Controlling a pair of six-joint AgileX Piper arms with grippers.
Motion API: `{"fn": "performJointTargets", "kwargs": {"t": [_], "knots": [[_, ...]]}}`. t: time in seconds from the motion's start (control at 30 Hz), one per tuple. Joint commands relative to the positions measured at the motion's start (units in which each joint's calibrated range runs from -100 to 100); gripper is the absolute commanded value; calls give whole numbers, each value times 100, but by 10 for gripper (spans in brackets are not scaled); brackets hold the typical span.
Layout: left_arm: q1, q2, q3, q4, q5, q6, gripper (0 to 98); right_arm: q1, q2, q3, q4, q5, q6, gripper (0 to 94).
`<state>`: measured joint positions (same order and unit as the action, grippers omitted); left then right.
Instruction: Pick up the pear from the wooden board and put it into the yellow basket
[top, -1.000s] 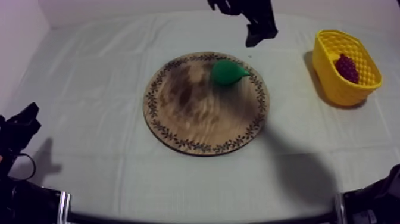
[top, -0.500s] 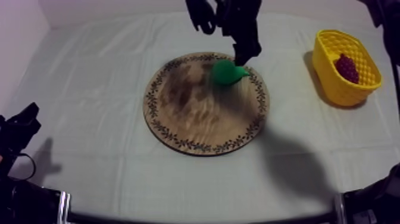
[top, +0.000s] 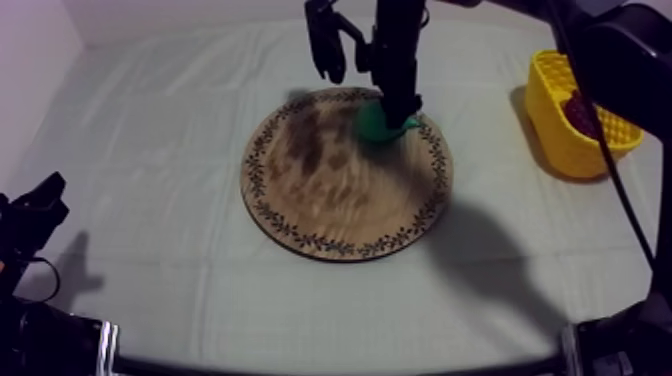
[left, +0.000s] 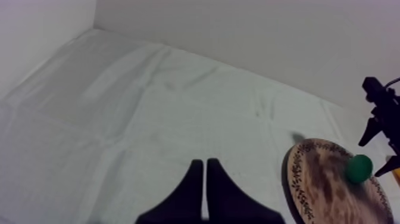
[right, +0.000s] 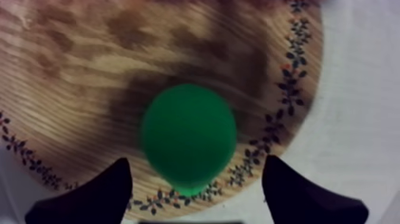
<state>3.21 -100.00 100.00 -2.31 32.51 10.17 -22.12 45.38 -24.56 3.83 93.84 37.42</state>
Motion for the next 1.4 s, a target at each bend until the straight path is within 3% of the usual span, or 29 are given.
{"fn": "performJointTargets", "kwargs": {"t": [0.0,0.27,0.6,0.97,1.37], "knots": [[2,0,0,-1,-1,1,1,9,116,-1,21,-35,-3,607],[2,0,0,-1,-1,1,1,-13,388,-6,67,-173,-7,569],[2,0,0,-1,-1,1,1,-27,530,-48,69,-399,-82,395],[2,0,0,-1,-1,1,1,257,-585,21,165,-599,-30,376],[2,0,0,-1,-1,1,1,1070,-2402,765,345,-1544,-892,376]]}}
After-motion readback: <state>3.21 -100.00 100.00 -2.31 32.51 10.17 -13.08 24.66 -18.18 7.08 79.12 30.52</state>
